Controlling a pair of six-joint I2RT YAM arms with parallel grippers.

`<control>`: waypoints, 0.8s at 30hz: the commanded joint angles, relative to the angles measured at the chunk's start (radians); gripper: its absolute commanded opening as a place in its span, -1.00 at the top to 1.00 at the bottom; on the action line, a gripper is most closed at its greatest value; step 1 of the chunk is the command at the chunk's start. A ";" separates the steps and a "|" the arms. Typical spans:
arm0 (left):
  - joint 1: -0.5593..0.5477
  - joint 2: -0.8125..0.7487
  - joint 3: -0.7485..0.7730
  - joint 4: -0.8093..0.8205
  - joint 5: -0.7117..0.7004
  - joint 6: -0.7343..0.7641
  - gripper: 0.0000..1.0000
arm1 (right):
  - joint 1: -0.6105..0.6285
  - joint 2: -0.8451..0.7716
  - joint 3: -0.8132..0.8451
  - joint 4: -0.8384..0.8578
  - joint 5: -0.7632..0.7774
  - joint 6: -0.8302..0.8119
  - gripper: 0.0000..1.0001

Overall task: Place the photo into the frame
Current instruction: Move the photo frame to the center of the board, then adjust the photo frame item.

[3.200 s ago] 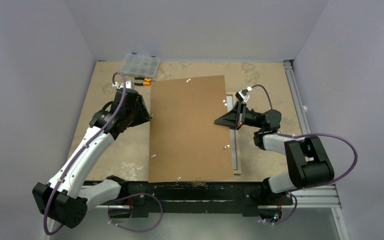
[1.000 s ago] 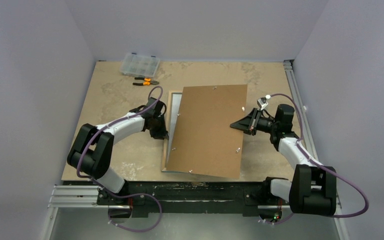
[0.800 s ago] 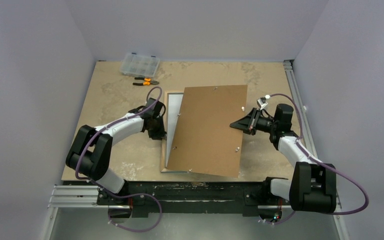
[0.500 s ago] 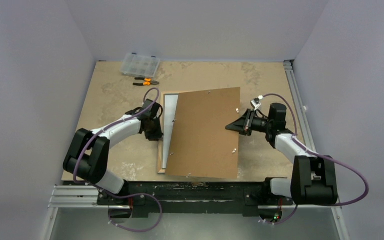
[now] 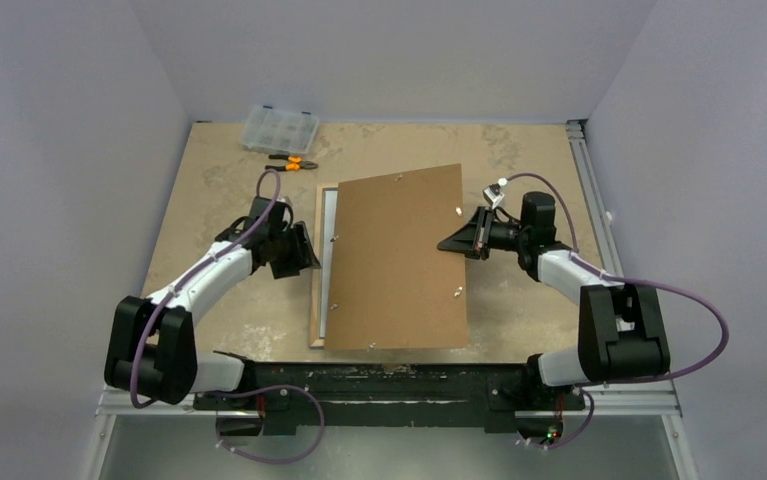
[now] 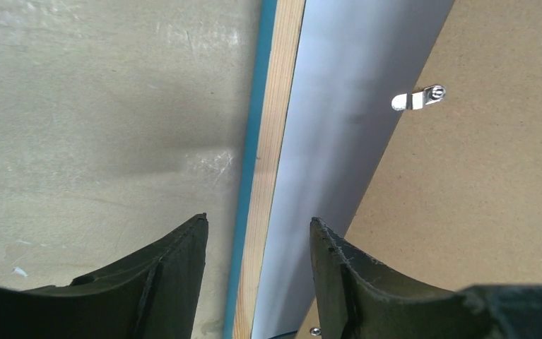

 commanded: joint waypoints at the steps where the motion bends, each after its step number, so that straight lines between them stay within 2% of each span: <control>1: 0.039 -0.027 -0.009 0.038 0.059 0.021 -0.07 | 0.022 0.024 0.078 0.095 -0.045 0.034 1.00; 10: 0.041 0.100 0.095 0.026 0.035 0.005 -0.07 | 0.057 0.051 0.085 0.119 -0.031 0.049 1.00; 17: 0.041 0.153 0.142 0.069 0.088 -0.020 -0.08 | 0.066 0.028 0.082 0.096 -0.040 0.052 1.00; 24: 0.041 0.179 0.248 0.008 0.043 -0.014 -0.08 | 0.090 0.015 0.057 0.076 -0.038 0.040 1.00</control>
